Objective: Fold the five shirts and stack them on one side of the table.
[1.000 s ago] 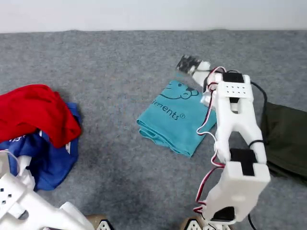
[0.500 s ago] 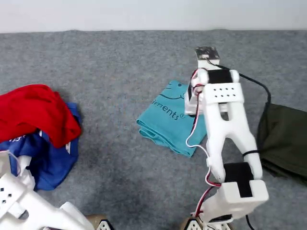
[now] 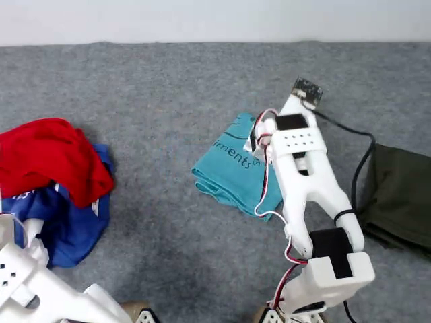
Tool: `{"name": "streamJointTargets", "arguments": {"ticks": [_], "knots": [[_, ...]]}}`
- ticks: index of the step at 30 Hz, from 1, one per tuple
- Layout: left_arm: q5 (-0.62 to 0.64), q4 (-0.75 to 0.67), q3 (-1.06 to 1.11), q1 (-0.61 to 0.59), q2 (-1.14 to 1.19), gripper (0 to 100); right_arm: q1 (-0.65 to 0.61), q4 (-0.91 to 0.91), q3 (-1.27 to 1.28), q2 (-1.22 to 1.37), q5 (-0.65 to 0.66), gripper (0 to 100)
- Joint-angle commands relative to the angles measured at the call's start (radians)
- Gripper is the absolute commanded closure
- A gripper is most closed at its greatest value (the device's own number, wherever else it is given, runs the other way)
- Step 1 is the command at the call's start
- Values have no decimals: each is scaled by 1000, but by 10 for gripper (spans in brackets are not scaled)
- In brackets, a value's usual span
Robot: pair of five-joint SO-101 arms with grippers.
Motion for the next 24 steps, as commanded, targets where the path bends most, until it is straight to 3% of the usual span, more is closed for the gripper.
{"name": "streamJointTargets", "arguments": {"ticks": [1, 7, 16, 19, 24], "knots": [[-12, -26, -12, 0, -18, 985, -10, -177, 87, -56, -25, 567], [-12, -26, -12, 0, -18, 985, -2, -412, 256, -15, -25, 619], [-12, -26, -12, 0, -18, 985, 2, -341, 172, 183, -3, 988], [-12, -26, -12, 0, -18, 985, 2, -266, 123, 180, 2, 976], [-12, -26, -13, 0, -18, 985, 13, -166, 64, 114, 130, 989]]}}
